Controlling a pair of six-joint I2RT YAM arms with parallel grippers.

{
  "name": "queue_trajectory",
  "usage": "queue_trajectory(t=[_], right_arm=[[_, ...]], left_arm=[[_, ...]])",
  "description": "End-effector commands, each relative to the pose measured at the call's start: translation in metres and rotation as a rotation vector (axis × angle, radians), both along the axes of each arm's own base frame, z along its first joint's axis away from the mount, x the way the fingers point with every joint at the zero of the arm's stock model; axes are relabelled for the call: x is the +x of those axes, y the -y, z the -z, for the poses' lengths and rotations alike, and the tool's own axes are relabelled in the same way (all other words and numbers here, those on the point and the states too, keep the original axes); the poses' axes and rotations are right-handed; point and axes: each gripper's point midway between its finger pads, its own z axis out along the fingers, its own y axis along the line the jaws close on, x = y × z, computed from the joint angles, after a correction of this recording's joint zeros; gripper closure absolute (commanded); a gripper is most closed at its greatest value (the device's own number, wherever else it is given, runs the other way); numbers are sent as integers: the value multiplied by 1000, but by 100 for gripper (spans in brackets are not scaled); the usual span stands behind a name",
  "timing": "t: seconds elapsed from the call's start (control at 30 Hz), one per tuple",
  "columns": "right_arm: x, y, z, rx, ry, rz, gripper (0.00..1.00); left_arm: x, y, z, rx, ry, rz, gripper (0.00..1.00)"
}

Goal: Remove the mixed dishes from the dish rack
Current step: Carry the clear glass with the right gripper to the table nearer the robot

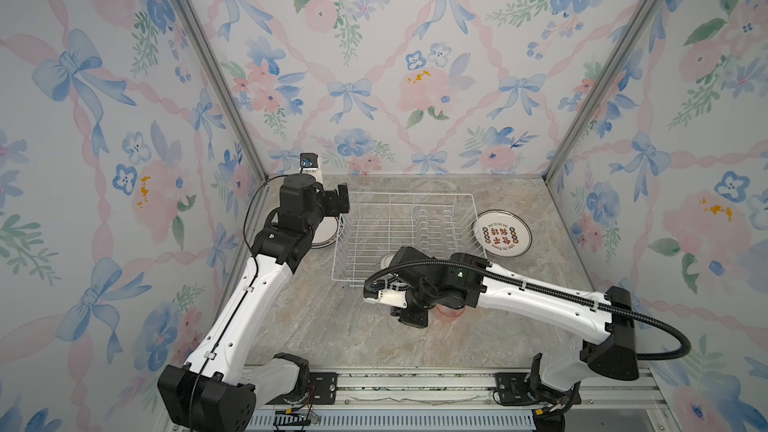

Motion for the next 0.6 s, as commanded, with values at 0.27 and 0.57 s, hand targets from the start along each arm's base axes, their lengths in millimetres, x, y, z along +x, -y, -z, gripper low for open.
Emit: queue_trajectory(t=[0.27, 0.57], right_arm=[[4, -10, 52, -253, 108, -65, 100], [9, -21, 79, -310, 112, -92, 100]], left_arm=[[-9, -9, -9, 9, 34, 11, 2], [-5, -8, -4, 12, 22, 28, 2]])
